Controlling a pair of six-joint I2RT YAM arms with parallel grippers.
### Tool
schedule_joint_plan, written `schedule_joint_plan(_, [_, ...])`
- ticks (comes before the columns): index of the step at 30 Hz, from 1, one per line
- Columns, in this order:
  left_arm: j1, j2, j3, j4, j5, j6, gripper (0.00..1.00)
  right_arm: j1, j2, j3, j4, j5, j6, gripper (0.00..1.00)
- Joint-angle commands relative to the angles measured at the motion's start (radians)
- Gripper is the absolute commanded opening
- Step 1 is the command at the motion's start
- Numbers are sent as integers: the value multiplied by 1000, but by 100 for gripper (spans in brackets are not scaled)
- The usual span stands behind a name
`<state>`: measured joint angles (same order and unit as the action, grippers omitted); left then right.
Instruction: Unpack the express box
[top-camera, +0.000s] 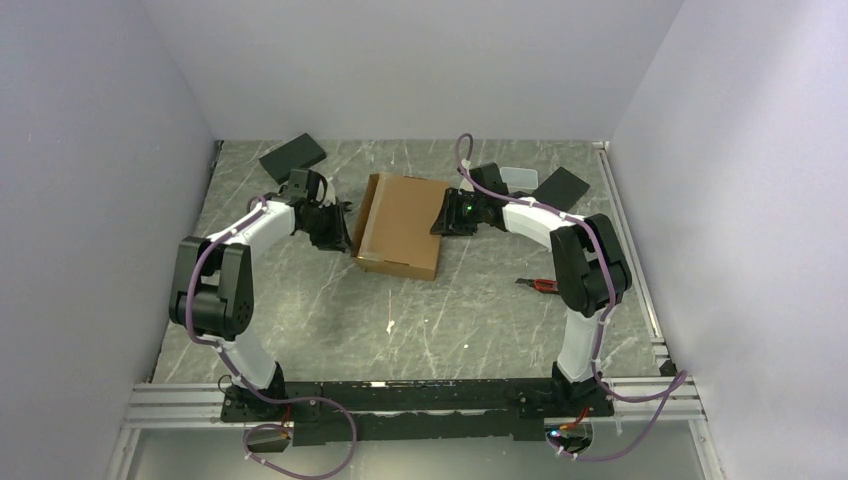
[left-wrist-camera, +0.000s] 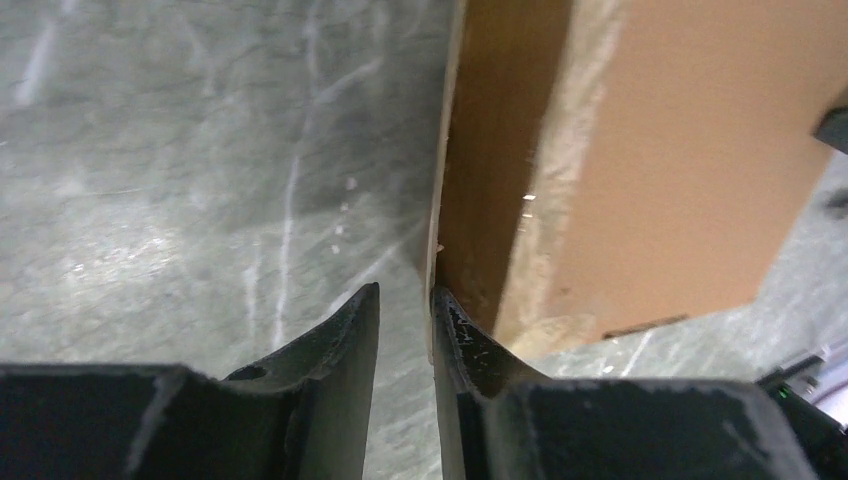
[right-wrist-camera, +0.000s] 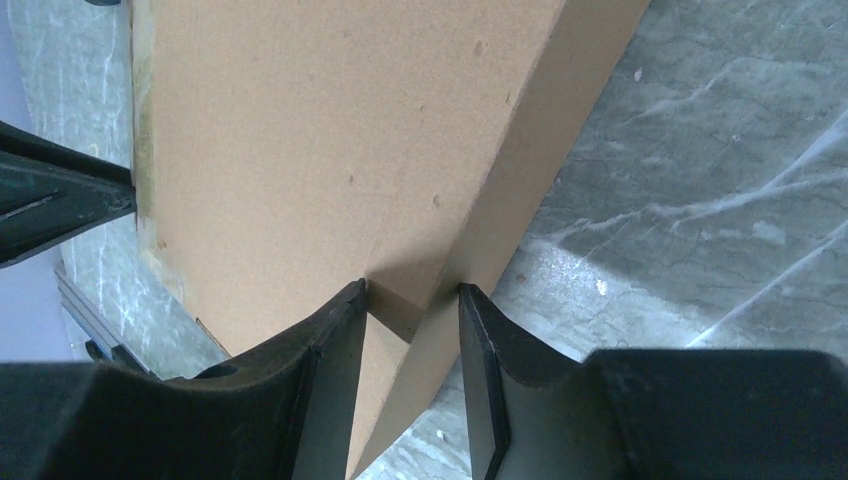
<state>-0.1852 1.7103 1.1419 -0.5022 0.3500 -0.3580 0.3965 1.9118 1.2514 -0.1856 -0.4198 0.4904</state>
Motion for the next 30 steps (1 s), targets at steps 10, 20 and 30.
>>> schedule_joint_plan(10, [6, -11, -12, -29, -5, 27, 42, 5, -3, -26, -33, 44, -29, 40])
schedule_joint_plan(20, [38, 198, 223, 40, 194, -34, 47, 7, -11, -26, -28, 41, -30, 39])
schedule_joint_plan(30, [58, 384, 376, 48, 185, -31, 36, 7, -2, -26, -17, 30, -27, 39])
